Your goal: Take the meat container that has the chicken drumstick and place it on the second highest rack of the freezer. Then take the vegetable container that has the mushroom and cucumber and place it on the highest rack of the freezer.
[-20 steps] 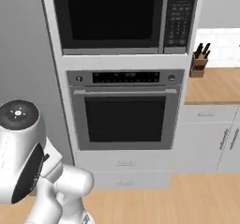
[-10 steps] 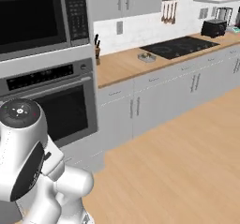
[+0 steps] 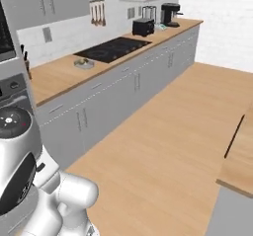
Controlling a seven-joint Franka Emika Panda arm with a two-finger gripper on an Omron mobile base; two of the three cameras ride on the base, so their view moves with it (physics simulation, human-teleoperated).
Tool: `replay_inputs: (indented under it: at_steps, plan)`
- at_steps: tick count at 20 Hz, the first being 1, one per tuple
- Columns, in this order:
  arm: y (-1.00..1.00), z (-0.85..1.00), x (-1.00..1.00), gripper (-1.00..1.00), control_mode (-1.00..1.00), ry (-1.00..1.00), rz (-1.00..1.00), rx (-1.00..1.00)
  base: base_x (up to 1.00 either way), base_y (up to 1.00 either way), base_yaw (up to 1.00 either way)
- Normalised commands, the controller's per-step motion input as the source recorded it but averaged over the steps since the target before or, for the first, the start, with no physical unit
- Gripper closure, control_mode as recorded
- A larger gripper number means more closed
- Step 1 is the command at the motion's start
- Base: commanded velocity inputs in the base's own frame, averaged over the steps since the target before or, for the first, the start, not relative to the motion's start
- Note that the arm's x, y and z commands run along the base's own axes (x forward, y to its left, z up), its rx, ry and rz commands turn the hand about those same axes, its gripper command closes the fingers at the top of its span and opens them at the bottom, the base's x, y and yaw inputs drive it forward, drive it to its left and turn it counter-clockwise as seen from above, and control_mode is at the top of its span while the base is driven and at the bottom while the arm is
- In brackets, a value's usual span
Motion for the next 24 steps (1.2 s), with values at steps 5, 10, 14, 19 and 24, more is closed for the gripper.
replay_inputs:
  at_steps: [5, 10, 14, 19, 24]
  plan:
    - [0.00, 0.00, 0.00, -1.00, 1.00, 0.00, 0.00, 0.00, 0.94, 0.38, -0.30]
    - [0.00, 0.00, 0.00, -1.00, 1.00, 0.00, 0.00, 0.00, 0.90, 0.37, -0.28]
    - [0.00, 0.00, 0.00, -1.00, 1.00, 0.00, 0.00, 0.00, 1.00, 0.00, -0.31]
    - [0.00, 0.00, 0.00, -1.00, 1.00, 0.00, 0.00, 0.00, 1.00, 0.00, -0.26]
    - [0.00, 0.00, 0.00, -1.00, 1.00, 0.00, 0.00, 0.00, 1.00, 0.00, -0.16]
